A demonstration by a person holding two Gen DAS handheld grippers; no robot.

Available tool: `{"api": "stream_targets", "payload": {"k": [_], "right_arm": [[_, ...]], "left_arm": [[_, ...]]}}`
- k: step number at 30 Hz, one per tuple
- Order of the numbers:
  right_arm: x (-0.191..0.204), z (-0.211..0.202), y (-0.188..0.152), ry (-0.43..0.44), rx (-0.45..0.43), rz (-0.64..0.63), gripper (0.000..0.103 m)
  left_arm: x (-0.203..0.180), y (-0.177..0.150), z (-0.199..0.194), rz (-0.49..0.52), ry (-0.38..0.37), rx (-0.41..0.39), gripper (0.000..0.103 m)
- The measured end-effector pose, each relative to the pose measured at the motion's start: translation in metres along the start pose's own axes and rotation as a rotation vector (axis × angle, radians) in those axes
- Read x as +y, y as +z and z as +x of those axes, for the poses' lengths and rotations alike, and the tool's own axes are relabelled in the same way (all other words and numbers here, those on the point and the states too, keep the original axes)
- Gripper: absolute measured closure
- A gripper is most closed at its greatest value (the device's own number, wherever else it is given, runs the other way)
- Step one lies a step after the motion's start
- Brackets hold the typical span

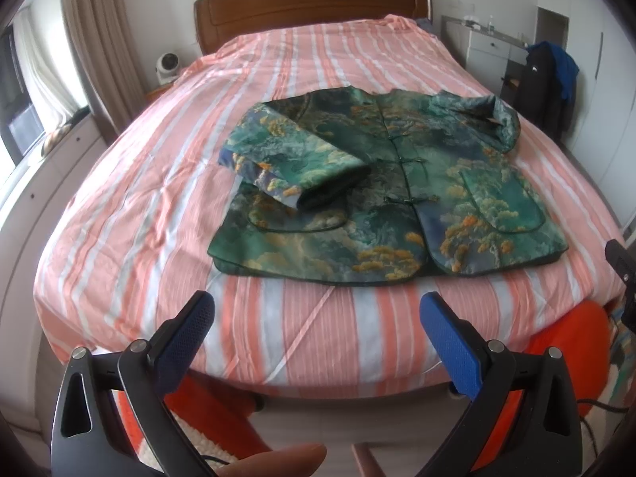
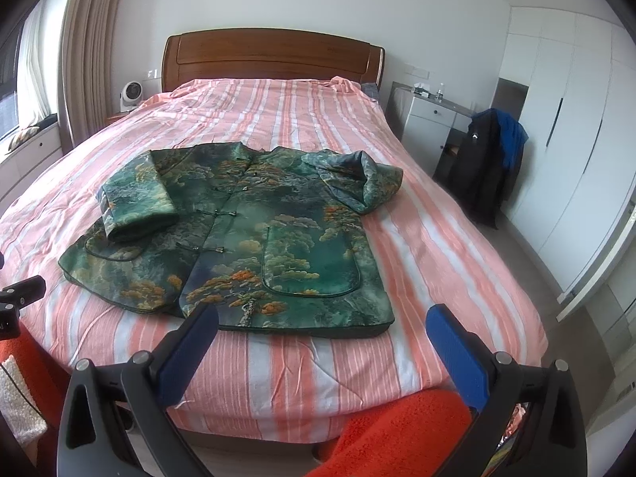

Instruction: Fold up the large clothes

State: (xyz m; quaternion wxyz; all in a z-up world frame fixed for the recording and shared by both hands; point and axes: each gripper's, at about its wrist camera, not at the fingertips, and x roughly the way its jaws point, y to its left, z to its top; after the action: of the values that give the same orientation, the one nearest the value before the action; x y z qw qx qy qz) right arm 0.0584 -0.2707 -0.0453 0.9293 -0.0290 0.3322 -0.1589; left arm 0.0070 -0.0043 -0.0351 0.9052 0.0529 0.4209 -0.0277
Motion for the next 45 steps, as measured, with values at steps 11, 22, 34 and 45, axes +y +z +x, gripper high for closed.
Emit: {"api": "stream_targets", "payload": {"k": [11, 22, 34, 45], "right_arm": [[-0.001, 0.003, 0.001, -0.022, 0.006, 0.003, 0.000], [-0.002, 0.004, 0.002, -0.024, 0.011, 0.007, 0.001], [0.000, 0.008, -0.002, 0.005, 0.015, 0.022, 0.000], [-0.013, 0.018, -0.004, 0.051, 0.018, 0.051, 0.000]], "left_arm": [[0.002, -0.001, 0.002, 0.001, -0.002, 0.006, 0.000], [0.001, 0.000, 0.008, 0.003, 0.010, 0.027, 0.000], [0.002, 0.000, 0.009, 0.008, 0.001, 0.021, 0.000], [0.071, 0.023, 0.044, -0.087, -0.100, 0.059, 0.000]]}}
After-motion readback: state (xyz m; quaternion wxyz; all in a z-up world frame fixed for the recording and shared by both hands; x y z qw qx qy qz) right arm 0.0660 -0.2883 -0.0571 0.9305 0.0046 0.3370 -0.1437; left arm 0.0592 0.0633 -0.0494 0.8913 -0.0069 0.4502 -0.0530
